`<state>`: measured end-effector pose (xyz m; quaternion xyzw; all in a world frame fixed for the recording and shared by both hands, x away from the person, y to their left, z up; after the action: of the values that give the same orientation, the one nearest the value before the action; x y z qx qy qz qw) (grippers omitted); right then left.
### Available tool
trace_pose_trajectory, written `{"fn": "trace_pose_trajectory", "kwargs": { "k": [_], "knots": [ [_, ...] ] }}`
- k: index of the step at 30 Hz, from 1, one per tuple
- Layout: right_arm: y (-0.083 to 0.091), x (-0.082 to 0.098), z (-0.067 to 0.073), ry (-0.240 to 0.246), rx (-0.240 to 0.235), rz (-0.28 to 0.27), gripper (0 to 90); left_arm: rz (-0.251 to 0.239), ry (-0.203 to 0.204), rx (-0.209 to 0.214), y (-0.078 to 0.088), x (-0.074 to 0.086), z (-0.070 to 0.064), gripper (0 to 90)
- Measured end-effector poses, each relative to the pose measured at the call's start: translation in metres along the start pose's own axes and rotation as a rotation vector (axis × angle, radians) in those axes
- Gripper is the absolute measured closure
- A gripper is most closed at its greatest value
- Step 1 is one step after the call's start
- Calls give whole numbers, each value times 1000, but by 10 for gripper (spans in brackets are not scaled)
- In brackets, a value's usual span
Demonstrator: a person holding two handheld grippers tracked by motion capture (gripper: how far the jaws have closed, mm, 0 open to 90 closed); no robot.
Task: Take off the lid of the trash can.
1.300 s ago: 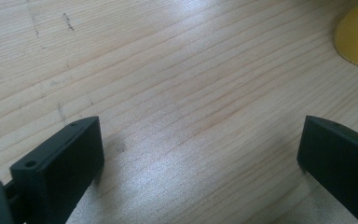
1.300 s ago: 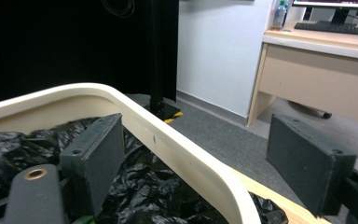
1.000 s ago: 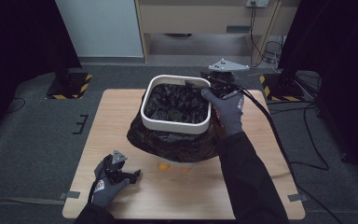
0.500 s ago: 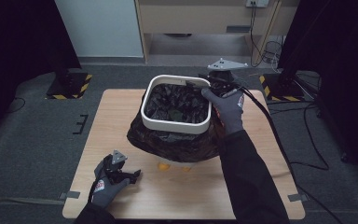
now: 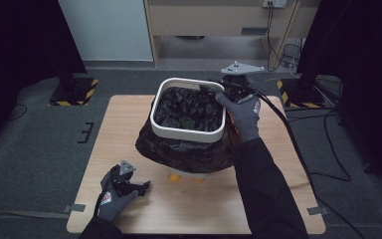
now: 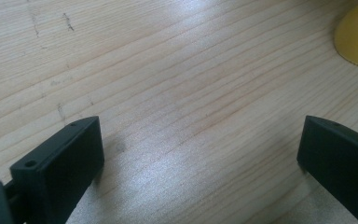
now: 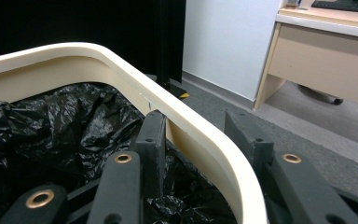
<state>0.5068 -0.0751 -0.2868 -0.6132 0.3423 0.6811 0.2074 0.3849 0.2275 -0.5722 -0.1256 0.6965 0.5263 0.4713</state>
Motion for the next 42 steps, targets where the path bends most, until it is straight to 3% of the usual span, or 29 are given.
{"fn": "trace_pose_trajectory", "kwargs": {
  "k": [4, 11, 30, 42],
  "knots": [
    [2, -2, 0, -8, -9, -9, 605, 1, -1, 0, 0, 0, 0, 0],
    [19, -15, -3, -28, -14, -82, 605, 2, -1, 2, 0, 0, 0, 0],
    [88, -39, -23, 20, 134, -285, 604, 2, -1, 1, 0, 0, 0, 0],
    [113, -44, -31, 50, 216, -335, 604, 1, 0, 0, 0, 0, 0, 0]
  ]
}}
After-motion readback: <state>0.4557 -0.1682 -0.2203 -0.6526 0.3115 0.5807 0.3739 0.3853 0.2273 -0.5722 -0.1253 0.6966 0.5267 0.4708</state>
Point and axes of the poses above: each handheld gripper's, and its own axes: y roughly backward along the jaws, x roughly out of its underside, z roughly to its left, the point moved 5 cm from there along -y, roughly forward along the jaws, and after that the axes turned 7 degrees about -z, right-handed, at the moved point
